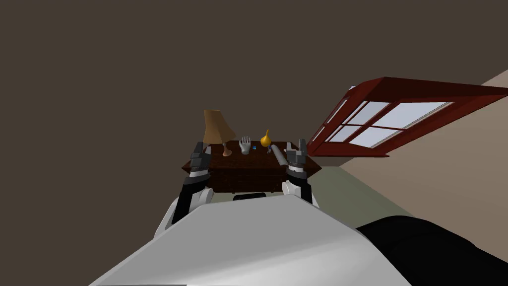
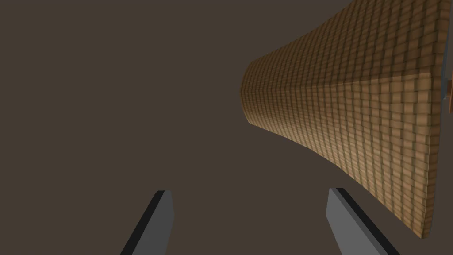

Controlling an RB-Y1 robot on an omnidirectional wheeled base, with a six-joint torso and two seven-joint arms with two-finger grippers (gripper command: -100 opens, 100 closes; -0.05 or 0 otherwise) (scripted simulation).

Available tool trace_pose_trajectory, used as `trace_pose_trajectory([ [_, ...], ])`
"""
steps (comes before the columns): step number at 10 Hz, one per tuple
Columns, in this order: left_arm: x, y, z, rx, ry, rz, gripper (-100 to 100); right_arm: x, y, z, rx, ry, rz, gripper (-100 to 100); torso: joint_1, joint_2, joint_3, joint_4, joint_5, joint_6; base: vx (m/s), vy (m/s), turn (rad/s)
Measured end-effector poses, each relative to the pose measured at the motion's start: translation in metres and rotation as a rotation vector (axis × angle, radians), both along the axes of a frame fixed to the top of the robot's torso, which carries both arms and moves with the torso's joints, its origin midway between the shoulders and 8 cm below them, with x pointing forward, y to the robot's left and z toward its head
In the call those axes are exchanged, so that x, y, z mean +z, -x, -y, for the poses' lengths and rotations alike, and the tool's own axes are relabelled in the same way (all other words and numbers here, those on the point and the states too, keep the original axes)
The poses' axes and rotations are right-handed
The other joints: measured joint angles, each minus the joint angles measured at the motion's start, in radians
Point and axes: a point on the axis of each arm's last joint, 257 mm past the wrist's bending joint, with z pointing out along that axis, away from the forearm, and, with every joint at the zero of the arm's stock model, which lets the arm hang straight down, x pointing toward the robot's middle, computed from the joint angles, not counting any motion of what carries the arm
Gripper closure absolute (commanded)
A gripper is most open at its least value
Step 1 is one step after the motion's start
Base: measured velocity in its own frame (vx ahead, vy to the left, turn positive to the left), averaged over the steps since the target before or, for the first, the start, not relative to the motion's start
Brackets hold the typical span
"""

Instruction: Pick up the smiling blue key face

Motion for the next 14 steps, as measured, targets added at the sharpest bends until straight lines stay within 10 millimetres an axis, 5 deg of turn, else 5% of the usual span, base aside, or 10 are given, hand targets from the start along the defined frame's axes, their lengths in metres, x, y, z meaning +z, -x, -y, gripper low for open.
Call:
trace_pose_trajectory([
  [7,0.000,0.000,0.000,0.000,0.000,0.000,0,-0.055,-0.020,0.010,-0.007,0.160,-0.218,-100,0.002,0.001,0.000,0.000,0.000,0.000,-0.009,0.031,0.131],
  [14,0.000,0.000,0.000,0.000,0.000,0.000,0,-0.149,-0.032,0.055,-0.065,0.354,-0.584,-100,0.002,0.001,0.001,0.000,0.001,0.000,-0.019,0.043,0.185],
])
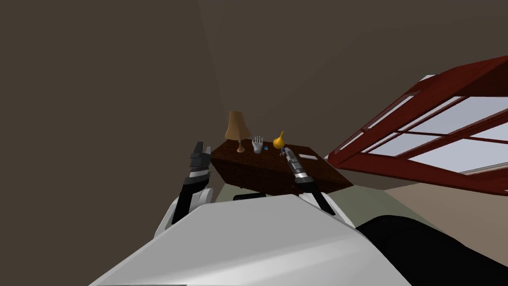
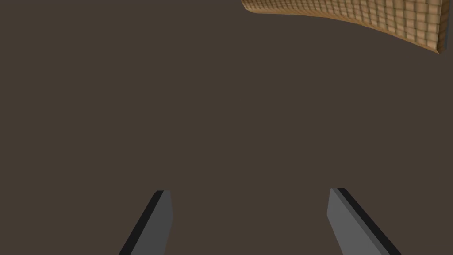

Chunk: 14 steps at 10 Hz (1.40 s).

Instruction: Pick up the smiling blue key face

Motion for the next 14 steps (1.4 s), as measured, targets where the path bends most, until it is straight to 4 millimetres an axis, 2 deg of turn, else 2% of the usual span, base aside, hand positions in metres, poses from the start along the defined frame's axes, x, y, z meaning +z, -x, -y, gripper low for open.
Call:
trace_pose_trajectory([
  [2,0.000,0.000,0.000,0.000,0.000,0.000,0,-0.041,-0.002,0.018,-0.034,0.069,-0.131,-100,0.001,0.000,0.000,0.000,0.000,0.000,-0.017,0.044,0.178],
  [4,0.000,0.000,0.000,0.000,0.000,0.000,0,-0.066,0.007,0.041,-0.060,0.114,-0.217,-100,0.000,0.000,0.000,0.000,0.000,0.000,-0.008,0.031,0.116],
  [7,0.000,0.000,0.000,0.000,0.000,0.000,0,-0.092,0.018,0.059,-0.090,0.167,-0.316,-100,-0.001,0.000,0.000,0.000,0.000,0.000,-0.005,0.030,0.154],
  [11,0.000,0.000,0.000,0.000,0.000,0.000,0,-0.127,0.031,0.096,-0.142,0.248,-0.463,-100,-0.001,-0.001,0.000,0.000,0.000,0.001,-0.001,0.029,0.139],
  [12,0.000,0.000,0.000,0.000,0.000,0.000,0,-0.133,0.037,0.106,-0.158,0.275,-0.507,-100,0.000,-0.001,0.000,0.000,0.000,0.000,0.000,0.049,0.227],
  [13,0.000,0.000,0.000,0.000,0.000,0.000,0,-0.144,0.042,0.128,-0.181,0.313,-0.566,-100,0.000,-0.001,-0.001,0.000,0.000,0.000,0.000,0.034,0.112],
  [14,0.000,0.000,0.000,0.000,0.000,0.000,0,-0.153,0.051,0.138,-0.198,0.329,-0.605,-100,0.000,-0.001,0.000,0.000,0.000,0.001,0.003,0.033,0.189],
])
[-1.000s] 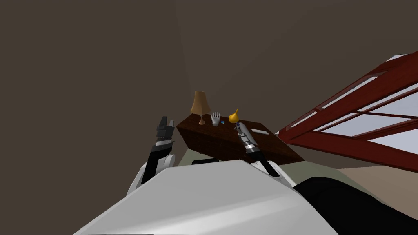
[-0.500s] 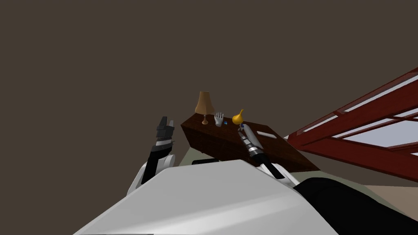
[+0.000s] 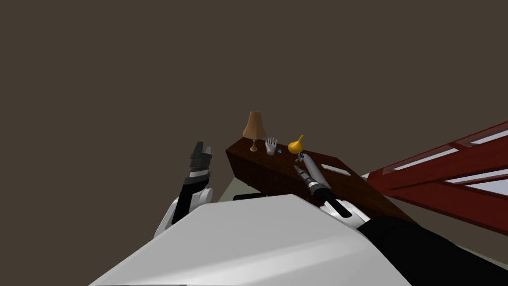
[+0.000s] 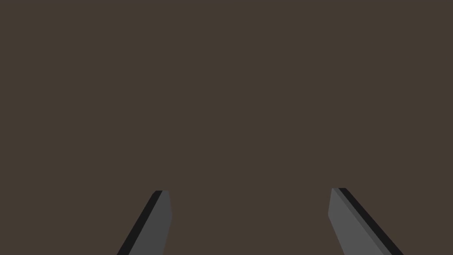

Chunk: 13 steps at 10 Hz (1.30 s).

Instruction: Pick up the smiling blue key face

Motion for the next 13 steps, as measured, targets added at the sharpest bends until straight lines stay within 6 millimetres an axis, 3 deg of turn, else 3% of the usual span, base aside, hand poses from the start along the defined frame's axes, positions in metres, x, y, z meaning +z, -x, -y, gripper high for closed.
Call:
trace_pose_trajectory([
  [1,0.000,0.000,0.000,0.000,0.000,0.000,0,-0.008,0.014,0.010,-0.017,0.029,-0.048,-100,0.000,0.000,0.000,0.000,0.000,0.000,0.002,0.021,0.086],
  [2,0.000,0.000,0.000,0.000,0.000,0.000,0,-0.012,0.016,0.017,-0.026,0.046,-0.074,-100,-0.001,0.000,0.000,0.000,0.000,0.000,0.005,0.028,0.207],
  [6,0.000,0.000,0.000,0.000,0.000,0.000,0,-0.036,0.048,0.070,-0.090,0.160,-0.242,-100,-0.001,-0.001,0.000,0.000,0.000,-0.001,0.008,0.028,0.147],
  [9,0.000,0.000,0.000,0.000,0.000,0.000,0,-0.043,0.072,0.105,-0.136,0.241,-0.355,-100,0.000,-0.001,-0.001,0.000,0.000,-0.001,0.018,0.032,0.221],
  [11,0.000,0.000,0.000,0.000,0.000,0.000,0,-0.045,0.100,0.139,-0.180,0.316,-0.458,-100,0.000,-0.002,-0.001,0.000,0.000,0.000,0.021,0.024,0.115],
  [13,0.000,0.000,0.000,0.000,0.000,0.000,0,-0.043,0.107,0.159,-0.198,0.364,-0.511,-100,-0.001,-0.001,-0.001,0.000,0.000,0.000,0.011,0.022,0.157],
])
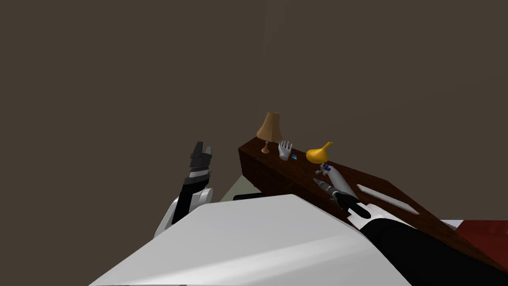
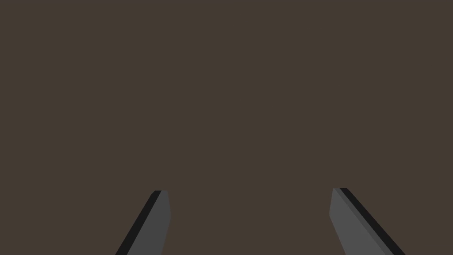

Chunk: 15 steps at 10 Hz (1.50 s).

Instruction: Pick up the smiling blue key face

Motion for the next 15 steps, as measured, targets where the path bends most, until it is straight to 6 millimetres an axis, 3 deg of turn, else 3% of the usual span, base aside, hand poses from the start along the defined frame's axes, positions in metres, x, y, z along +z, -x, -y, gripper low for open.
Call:
trace_pose_trajectory([
  [4,0.000,0.000,0.000,0.000,0.000,0.000,0,0.012,0.032,0.052,-0.050,0.126,-0.146,-100,0.000,0.000,0.000,0.000,0.000,0.000,0.018,0.020,0.146],
  [9,0.000,0.000,0.000,0.000,0.000,0.000,0,0.029,0.046,0.089,-0.078,0.231,-0.255,-100,0.000,0.000,0.000,0.000,0.000,0.001,0.009,0.009,0.073],
  [10,0.000,0.000,0.000,0.000,0.000,0.000,0,0.030,0.046,0.090,-0.079,0.234,-0.257,0,-0.001,0.001,0.000,0.000,0.000,0.001,0.000,0.000,0.000],
  [11,0.000,0.000,0.000,0.000,0.000,0.000,0,0.030,0.046,0.090,-0.079,0.233,-0.257,-100,-0.001,0.001,0.001,0.000,0.000,0.001,-0.015,0.000,0.131],
  [15,0.000,0.000,0.000,0.000,0.000,0.000,0,0.025,0.061,0.095,-0.111,0.229,-0.269,-100,-0.002,0.003,0.002,0.001,-0.001,0.001,-0.020,-0.011,0.096],
])
